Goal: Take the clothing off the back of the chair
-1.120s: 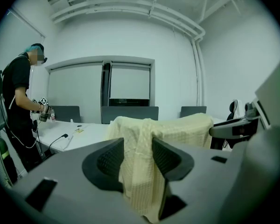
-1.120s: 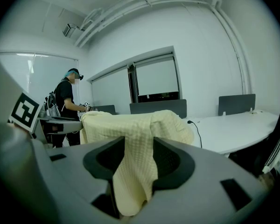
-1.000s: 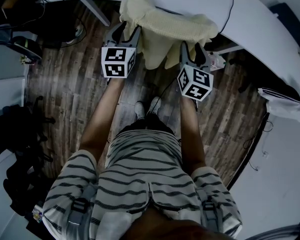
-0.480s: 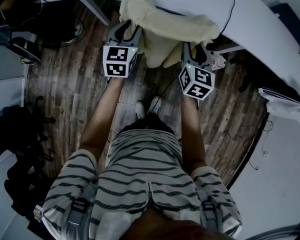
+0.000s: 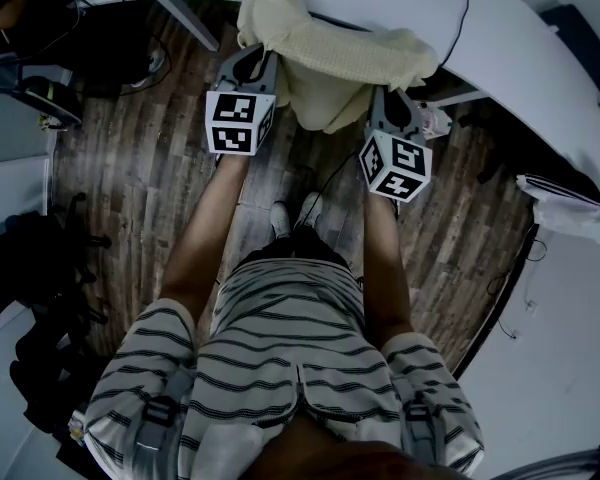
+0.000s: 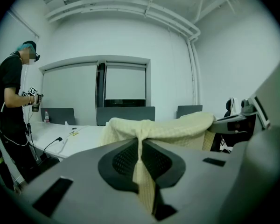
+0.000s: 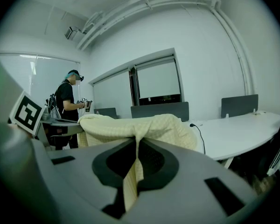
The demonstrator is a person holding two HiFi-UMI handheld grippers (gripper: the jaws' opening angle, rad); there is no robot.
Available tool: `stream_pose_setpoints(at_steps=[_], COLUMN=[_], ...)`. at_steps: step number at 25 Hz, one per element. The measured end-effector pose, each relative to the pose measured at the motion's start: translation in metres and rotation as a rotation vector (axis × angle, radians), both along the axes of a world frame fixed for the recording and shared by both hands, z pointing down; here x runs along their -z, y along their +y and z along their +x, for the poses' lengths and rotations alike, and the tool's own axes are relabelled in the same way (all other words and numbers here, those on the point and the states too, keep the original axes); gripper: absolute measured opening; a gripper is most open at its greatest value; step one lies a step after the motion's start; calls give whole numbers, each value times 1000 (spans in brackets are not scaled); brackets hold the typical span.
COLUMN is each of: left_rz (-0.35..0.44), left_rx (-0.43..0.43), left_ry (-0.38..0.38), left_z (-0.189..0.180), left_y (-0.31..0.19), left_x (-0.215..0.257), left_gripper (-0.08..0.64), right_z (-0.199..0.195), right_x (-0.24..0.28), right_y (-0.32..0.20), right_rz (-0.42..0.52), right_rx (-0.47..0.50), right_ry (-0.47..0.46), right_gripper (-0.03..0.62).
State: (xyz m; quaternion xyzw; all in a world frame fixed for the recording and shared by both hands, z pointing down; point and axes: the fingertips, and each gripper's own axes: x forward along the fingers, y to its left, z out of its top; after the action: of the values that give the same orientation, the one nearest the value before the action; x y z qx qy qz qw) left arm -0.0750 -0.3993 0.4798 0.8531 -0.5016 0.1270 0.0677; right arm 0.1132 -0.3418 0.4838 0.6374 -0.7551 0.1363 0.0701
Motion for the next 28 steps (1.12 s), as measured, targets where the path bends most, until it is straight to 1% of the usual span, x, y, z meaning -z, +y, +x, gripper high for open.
stream_pose_setpoints(at_steps=[12, 16, 28], left_rz=[9, 19, 49], left_rx=[24, 29, 32], left_ry=[14, 24, 57], left_z=[-6, -10, -9], left_y=[11, 15, 20], left_x=[7, 15, 40], left_gripper=[32, 32, 32], right_z=[1, -3, -4], right_x=[9, 19, 39], right_y=[15, 18, 18], right_rz=[19, 44, 71], right_rx=[-27, -28, -29], right_ry=[-9, -8, -11], right_gripper=[23, 23, 23])
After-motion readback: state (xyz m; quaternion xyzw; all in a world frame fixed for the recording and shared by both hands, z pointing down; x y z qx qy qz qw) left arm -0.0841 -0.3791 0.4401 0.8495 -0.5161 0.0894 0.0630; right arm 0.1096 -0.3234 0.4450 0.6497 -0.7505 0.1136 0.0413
